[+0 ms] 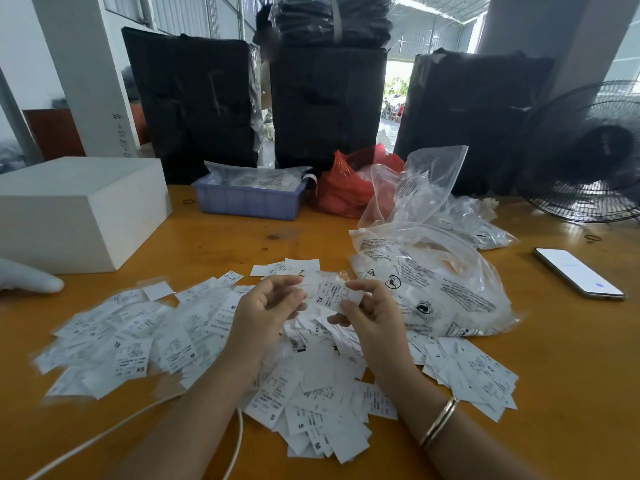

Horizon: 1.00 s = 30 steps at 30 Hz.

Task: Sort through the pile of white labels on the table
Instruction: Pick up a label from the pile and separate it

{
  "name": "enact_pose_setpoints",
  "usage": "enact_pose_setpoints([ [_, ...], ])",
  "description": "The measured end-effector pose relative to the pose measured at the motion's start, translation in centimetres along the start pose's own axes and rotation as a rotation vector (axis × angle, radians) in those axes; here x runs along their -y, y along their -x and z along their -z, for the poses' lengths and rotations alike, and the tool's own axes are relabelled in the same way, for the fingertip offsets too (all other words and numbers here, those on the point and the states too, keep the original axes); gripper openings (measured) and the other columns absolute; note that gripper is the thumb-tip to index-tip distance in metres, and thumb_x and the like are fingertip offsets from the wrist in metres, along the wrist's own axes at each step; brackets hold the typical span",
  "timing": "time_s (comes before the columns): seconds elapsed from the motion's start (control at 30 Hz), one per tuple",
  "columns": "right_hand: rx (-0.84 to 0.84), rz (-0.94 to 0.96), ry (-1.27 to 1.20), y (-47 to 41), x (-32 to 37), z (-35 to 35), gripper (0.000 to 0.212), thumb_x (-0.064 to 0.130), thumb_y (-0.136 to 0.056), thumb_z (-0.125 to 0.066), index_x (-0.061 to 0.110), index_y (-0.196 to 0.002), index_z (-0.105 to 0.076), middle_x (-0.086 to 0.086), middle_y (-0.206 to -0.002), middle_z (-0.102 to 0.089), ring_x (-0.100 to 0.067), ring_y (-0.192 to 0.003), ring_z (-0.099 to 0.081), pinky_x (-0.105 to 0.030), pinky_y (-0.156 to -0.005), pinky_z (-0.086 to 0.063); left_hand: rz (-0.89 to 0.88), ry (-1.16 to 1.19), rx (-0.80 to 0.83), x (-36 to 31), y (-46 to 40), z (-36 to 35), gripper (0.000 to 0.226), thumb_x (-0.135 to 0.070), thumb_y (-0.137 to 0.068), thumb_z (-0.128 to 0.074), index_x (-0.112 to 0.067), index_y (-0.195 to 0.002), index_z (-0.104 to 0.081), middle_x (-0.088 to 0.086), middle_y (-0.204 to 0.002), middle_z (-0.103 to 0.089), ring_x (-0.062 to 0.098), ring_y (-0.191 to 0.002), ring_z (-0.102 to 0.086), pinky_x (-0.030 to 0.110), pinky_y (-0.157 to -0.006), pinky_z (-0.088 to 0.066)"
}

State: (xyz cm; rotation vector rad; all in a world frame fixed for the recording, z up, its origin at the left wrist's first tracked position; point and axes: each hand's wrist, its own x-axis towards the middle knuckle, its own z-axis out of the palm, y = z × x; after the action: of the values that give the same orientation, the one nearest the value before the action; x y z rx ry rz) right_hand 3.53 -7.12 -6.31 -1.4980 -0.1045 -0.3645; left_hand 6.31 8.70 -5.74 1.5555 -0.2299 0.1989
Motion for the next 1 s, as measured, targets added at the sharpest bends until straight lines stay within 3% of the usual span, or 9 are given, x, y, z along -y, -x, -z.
enact_pose_setpoints([
  [0.17, -0.072, 0.007, -0.039, -0.14, 0.10, 0.33, 0.018, 0.002, -0.091, -0.057, 0.018, -0.100, -0.056, -0.010, -0.082, -0.071, -0.020, -0.072, -0.071, -0.019, -0.062, -0.052, -0.005, -0.004, 0.003, 0.02, -0.02, 0.05, 0.015, -0.017, -0.085, -0.066, -0.025, -0.098, -0.066, -0.010, -0.085, -0.073, 0.006, -0.078, -0.070, 0.012, -0.066, -0.053],
  [0.3, 0.008, 0.007, 0.018, 0.02, 0.01, 0.04, 0.019, 0.001, -0.091, -0.057, 0.018, -0.098, -0.056, -0.005, -0.072, -0.069, -0.018, -0.070, -0.072, -0.019, -0.062, -0.053, -0.009, -0.006, 0.011, 0.06, -0.05, -0.01, 0.015, -0.017, -0.085, -0.066, -0.025, -0.098, -0.065, -0.010, -0.085, -0.073, 0.006, -0.079, -0.070, 0.012, -0.066, -0.052],
  [0.5, 0.087, 0.001, 0.127, 0.26, 0.03, -0.34, 0.023, -0.001, -0.091, -0.056, 0.021, -0.095, -0.056, -0.006, -0.075, -0.070, -0.014, -0.067, -0.071, -0.020, -0.061, -0.054, 0.001, -0.017, 0.024, 0.24, -0.08, -0.03, 0.017, -0.016, -0.086, -0.066, -0.027, -0.098, -0.065, -0.012, -0.082, -0.071, 0.005, -0.077, -0.068, 0.012, -0.065, -0.052],
  [0.67, 0.123, 0.023, 0.234, 0.33, -0.13, -0.38, 0.026, 0.001, -0.091, -0.057, 0.026, -0.094, -0.057, -0.012, -0.067, -0.055, -0.014, -0.068, -0.071, -0.041, -0.069, -0.055, -0.007, -0.064, 0.012, 0.45, -0.13, 0.04, 0.016, -0.018, -0.086, -0.067, -0.031, -0.096, -0.065, -0.015, -0.082, -0.071, 0.004, -0.078, -0.068, 0.013, -0.064, -0.052],
  [0.73, 0.118, 0.026, 0.214, 0.35, -0.13, -0.36, 0.024, 0.001, -0.091, -0.057, 0.025, -0.096, -0.058, -0.008, -0.069, -0.061, -0.015, -0.068, -0.071, -0.038, -0.066, -0.057, -0.018, -0.088, 0.021, 0.45, -0.12, 0.01, 0.016, -0.018, -0.086, -0.067, -0.032, -0.096, -0.065, -0.016, -0.083, -0.071, 0.003, -0.079, -0.068, 0.014, -0.065, -0.053],
  [0.83, 0.021, 0.024, 0.068, 0.21, 0.07, 0.02, 0.023, 0.001, -0.092, -0.054, 0.023, -0.101, -0.057, -0.001, -0.077, -0.072, -0.016, -0.068, -0.071, -0.020, -0.061, -0.053, -0.032, -0.079, 0.013, 0.43, -0.14, 0.08, 0.015, -0.017, -0.089, -0.063, -0.030, -0.096, -0.066, -0.014, -0.085, -0.073, 0.001, -0.081, -0.068, 0.012, -0.068, -0.053],
  [1.0, -0.073, 0.055, -0.069, 0.01, 0.33, 0.40, 0.022, 0.001, -0.093, -0.053, 0.019, -0.104, -0.059, 0.001, -0.075, -0.070, -0.021, -0.072, -0.072, -0.020, -0.063, -0.053, -0.043, -0.051, 0.009, 0.32, -0.13, 0.03, 0.010, -0.017, -0.089, -0.062, -0.024, -0.093, -0.068, -0.011, -0.082, -0.074, 0.003, -0.077, -0.069, 0.011, -0.064, -0.051],
])
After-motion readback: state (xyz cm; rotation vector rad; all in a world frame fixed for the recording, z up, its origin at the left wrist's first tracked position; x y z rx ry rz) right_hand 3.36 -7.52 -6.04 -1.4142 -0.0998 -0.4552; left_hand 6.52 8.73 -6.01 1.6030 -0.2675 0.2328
